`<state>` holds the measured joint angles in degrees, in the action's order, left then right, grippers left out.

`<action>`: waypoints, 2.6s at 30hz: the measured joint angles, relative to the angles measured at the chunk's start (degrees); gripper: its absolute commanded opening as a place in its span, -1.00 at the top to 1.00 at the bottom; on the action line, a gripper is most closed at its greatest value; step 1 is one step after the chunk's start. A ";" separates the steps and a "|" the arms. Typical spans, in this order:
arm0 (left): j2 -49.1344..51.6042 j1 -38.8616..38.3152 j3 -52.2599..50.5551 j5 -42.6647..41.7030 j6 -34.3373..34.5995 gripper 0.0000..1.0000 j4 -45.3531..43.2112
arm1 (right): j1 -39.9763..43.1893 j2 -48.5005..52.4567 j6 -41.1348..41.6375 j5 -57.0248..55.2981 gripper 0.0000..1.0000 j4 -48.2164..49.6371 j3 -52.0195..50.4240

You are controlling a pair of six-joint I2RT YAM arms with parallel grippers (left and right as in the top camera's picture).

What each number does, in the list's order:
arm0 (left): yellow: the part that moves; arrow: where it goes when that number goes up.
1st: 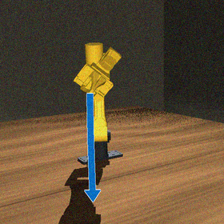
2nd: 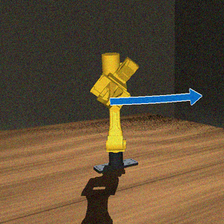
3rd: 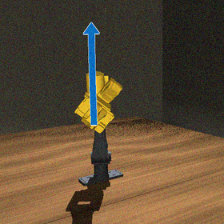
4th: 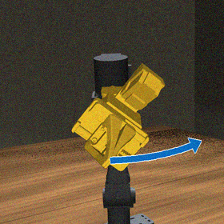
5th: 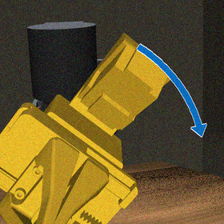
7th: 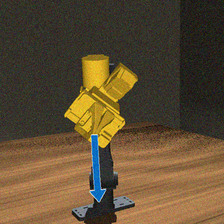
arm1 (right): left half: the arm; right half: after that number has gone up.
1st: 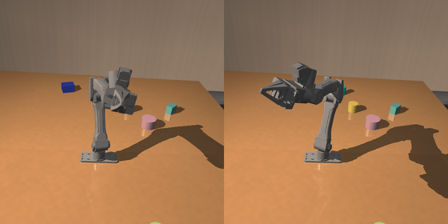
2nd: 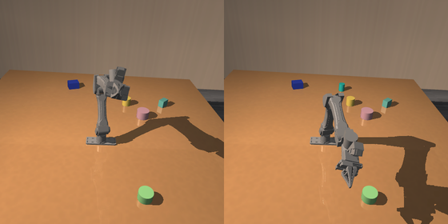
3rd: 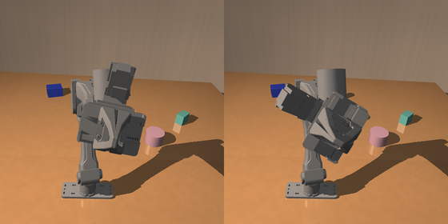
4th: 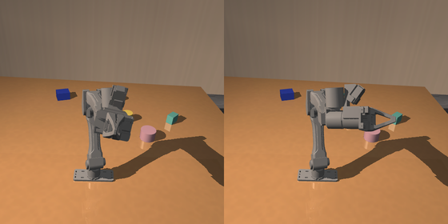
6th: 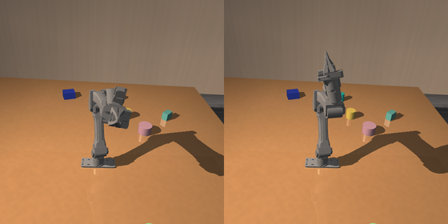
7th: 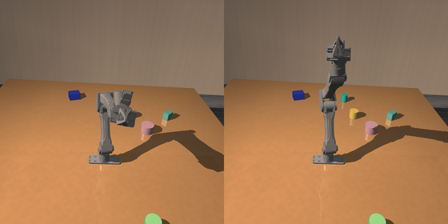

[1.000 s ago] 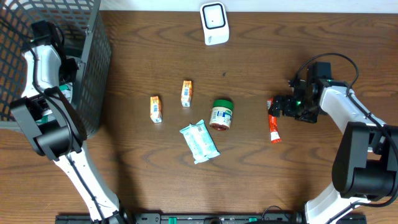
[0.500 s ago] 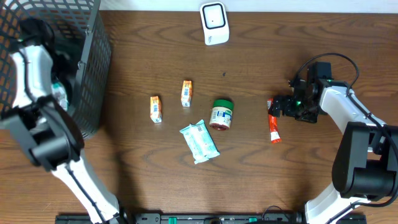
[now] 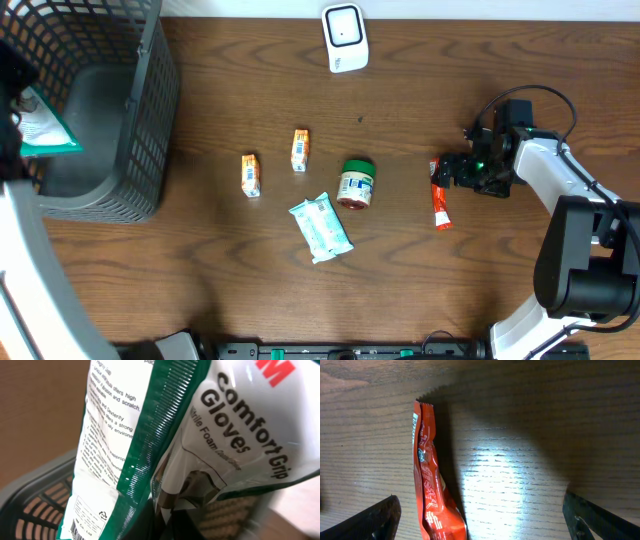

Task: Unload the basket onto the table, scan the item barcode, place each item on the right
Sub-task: 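Lift the gloves pack out of the basket with the left gripper, then carry the gloves pack right and lay it flat beside the jar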

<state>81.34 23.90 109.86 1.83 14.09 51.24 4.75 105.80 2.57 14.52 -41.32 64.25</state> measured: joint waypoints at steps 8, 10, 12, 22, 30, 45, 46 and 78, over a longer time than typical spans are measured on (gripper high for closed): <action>-8.11 0.00 0.00 -19.87 0.96 0.85 11.41 | 0.00 0.00 0.00 0.00 -0.99 0.02 0.00; -8.94 0.00 0.00 -24.68 1.01 0.85 15.37 | 0.00 0.00 0.00 0.00 -0.99 0.00 0.00; -9.25 -0.20 0.00 -28.89 1.14 0.85 19.08 | 0.00 0.00 0.00 0.00 -0.98 0.00 0.00; -9.01 -8.74 -3.80 -34.16 0.63 0.85 24.50 | 0.00 0.00 0.00 0.00 -0.98 0.00 0.00; -8.28 -16.52 -7.87 -31.47 0.46 0.85 23.34 | 0.00 0.00 0.00 0.00 -0.98 0.00 0.00; -4.04 -25.53 -12.87 -31.21 0.46 0.85 18.60 | -0.61 0.00 3.13 12.33 -0.98 -1.20 0.00; -3.89 -25.57 -12.87 -31.21 0.46 0.84 18.60 | -0.96 0.00 3.67 12.90 -0.99 -1.18 -0.02; -2.69 -27.50 -12.87 -30.01 1.07 0.85 15.93 | -3.69 0.39 7.02 16.17 -0.99 -15.21 14.16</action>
<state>78.65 -3.60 96.99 -28.18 15.16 67.18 1.06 106.19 9.58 30.70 -56.53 78.41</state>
